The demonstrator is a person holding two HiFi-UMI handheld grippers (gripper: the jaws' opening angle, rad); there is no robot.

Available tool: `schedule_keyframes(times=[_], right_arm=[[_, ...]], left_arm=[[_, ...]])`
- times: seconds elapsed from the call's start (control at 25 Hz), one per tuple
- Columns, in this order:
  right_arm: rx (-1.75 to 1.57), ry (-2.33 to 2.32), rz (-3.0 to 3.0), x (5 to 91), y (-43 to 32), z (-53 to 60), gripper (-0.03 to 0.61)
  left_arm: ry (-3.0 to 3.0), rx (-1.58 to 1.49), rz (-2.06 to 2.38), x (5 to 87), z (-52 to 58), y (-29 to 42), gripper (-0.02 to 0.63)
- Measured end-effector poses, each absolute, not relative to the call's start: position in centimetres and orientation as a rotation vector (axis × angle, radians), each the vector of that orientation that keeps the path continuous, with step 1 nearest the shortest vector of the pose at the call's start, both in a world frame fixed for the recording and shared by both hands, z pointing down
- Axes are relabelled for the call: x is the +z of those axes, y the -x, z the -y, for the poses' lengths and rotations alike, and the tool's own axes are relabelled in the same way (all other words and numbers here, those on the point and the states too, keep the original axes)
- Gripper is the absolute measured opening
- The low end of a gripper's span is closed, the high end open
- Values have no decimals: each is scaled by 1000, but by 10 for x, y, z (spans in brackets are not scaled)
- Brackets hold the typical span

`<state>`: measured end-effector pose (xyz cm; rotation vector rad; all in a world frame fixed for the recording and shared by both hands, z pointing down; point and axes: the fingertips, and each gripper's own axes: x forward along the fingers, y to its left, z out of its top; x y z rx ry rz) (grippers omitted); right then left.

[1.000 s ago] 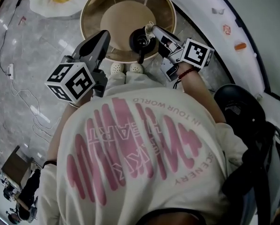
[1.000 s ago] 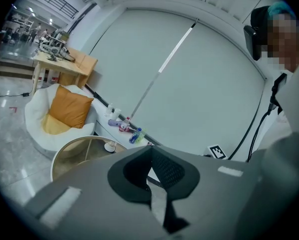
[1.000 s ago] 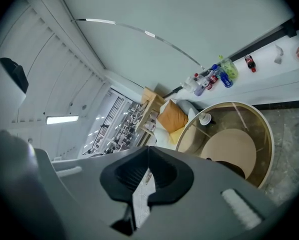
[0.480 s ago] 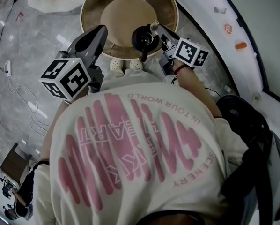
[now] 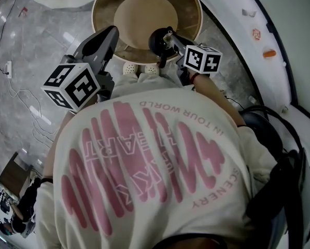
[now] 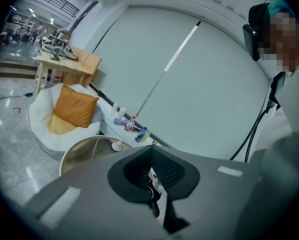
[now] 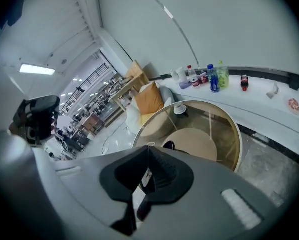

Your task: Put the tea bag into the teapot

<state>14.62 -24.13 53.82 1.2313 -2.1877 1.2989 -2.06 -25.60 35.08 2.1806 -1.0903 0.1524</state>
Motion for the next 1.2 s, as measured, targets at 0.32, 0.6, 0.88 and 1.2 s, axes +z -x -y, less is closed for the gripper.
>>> schedule_keyframes(times=[0.32,0.6,0.88,1.2], right_arm=[[983,-1148,2114,572,-152,231,9],[933,-1086,2095,589,-145,223,9],[899,-1053,2055,601,-141,225,9],[760,-957,2018,608,-132,227,9]], left_arm=[[-2142,153,1125,358,254,24,18],[-2104,157,1150,366,249,32,18],[-2086,158,1160,372,249,33,17],[-2109,197,1174,375,255,36,17]])
